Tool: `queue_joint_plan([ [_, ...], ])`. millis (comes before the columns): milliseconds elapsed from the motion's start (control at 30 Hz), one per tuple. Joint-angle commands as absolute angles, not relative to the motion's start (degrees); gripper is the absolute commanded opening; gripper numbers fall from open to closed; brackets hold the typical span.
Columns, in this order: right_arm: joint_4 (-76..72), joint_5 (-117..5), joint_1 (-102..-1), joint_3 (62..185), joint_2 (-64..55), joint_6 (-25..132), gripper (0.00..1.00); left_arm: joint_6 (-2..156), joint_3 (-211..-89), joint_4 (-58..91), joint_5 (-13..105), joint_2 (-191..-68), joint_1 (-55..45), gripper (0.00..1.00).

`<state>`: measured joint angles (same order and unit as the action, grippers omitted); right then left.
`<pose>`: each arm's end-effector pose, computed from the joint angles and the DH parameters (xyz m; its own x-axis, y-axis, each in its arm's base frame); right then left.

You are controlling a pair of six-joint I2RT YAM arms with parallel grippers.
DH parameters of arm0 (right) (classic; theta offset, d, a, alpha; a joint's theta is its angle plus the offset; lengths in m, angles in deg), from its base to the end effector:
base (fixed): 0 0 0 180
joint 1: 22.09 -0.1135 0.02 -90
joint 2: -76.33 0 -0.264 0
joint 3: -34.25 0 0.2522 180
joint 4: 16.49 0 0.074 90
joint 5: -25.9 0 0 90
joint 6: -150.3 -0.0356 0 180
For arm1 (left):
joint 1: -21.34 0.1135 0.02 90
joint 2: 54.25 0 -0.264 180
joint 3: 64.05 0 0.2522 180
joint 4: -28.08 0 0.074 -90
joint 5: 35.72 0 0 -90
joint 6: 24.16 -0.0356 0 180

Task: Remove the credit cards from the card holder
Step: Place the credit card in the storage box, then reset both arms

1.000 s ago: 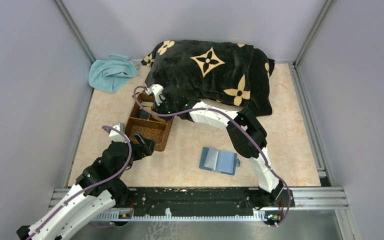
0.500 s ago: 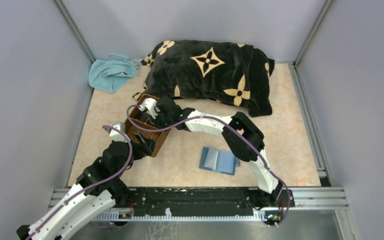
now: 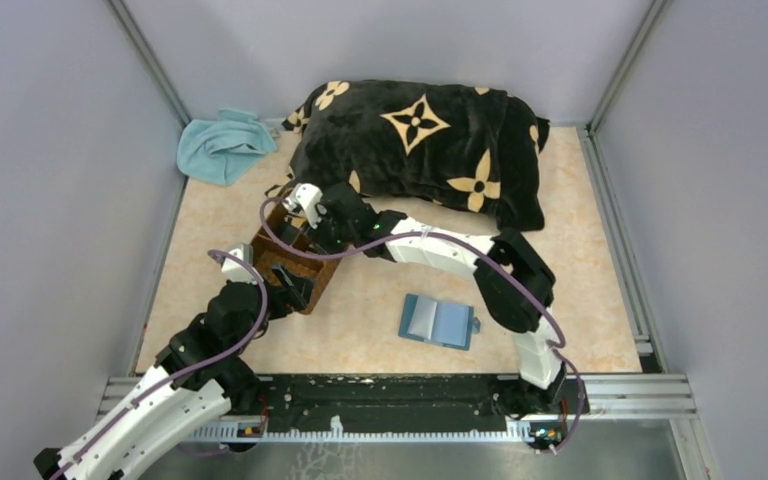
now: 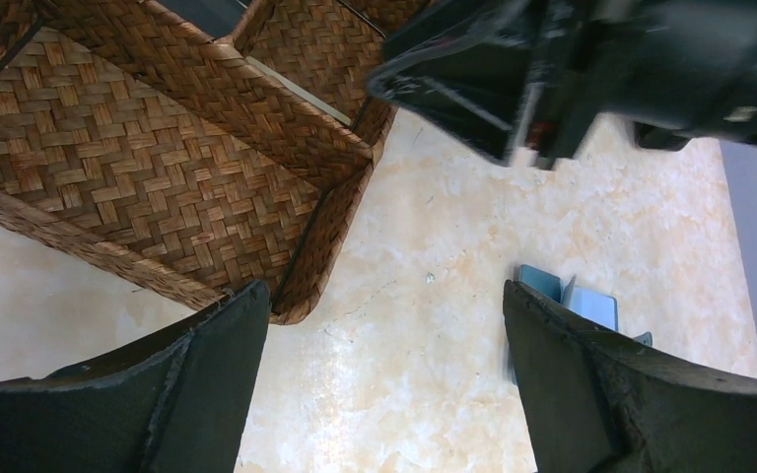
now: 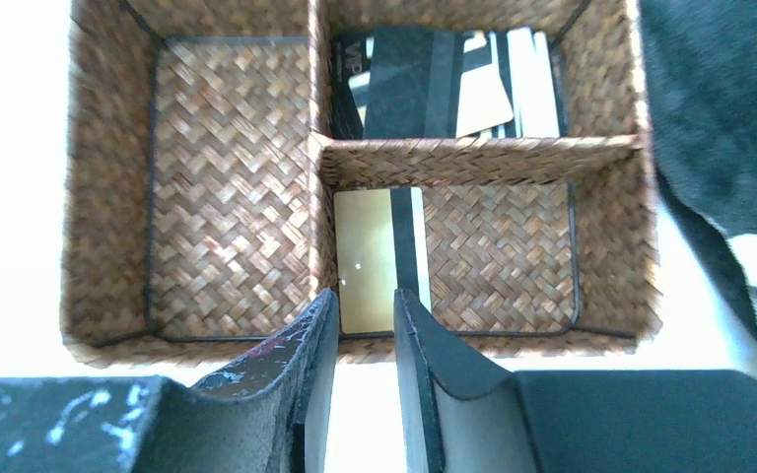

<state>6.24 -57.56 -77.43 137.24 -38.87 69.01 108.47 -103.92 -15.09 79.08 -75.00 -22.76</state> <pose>0.2631 0.3877 0.2364 -0.1902 -0.5396 -0.8202 -0.9096 0.4112 -0.0597 0.0883 -0.0648 0.2463 -0.4569 -0.4134 -0.7876 0.0642 0.8678 -0.4927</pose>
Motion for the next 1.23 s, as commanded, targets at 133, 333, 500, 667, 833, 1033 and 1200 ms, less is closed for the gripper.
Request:
queue_joint_plan([
  [133,-3.22,-55.05,-76.56,131.31,-20.89,61.72,0.35,108.39,-105.46,-15.02,77.64,-75.1,-22.61,0.94],
  [333,-9.26,-54.15,-72.56,120.7,-12.18,54.89,0.38,113.0,-109.41,-22.0,73.89,-76.41,-22.61,0.95],
  [500,-11.34,-56.25,-71.67,112.41,-6.16,52.71,0.38,116.01,-107.96,-24.93,71.81,-71.51,-22.61,0.96],
  [667,-12.5,-59.48,-71.68,103.8,0.58,49.5,0.38,114.08,-106.98,-22.66,71.21,-65.42,-22.61,0.98],
  [833,-11.76,-61.67,-71.75,94.69,9.44,45.3,0.38,113.84,-107.22,-22.52,70.85,-66.95,-22.61,0.99],
  [1033,-6.17,-65.36,-71.74,84.78,24.63,42.32,0.38,114.88,-105.51,-21.63,68.34,-70.8,-22.7,0.99],
  [1200,-2.1,-67.02,-71.74,80.67,31.56,41.43,0.39,114.14,-105.33,-20.91,67.1,-72.56,-22.78,0.99],
])
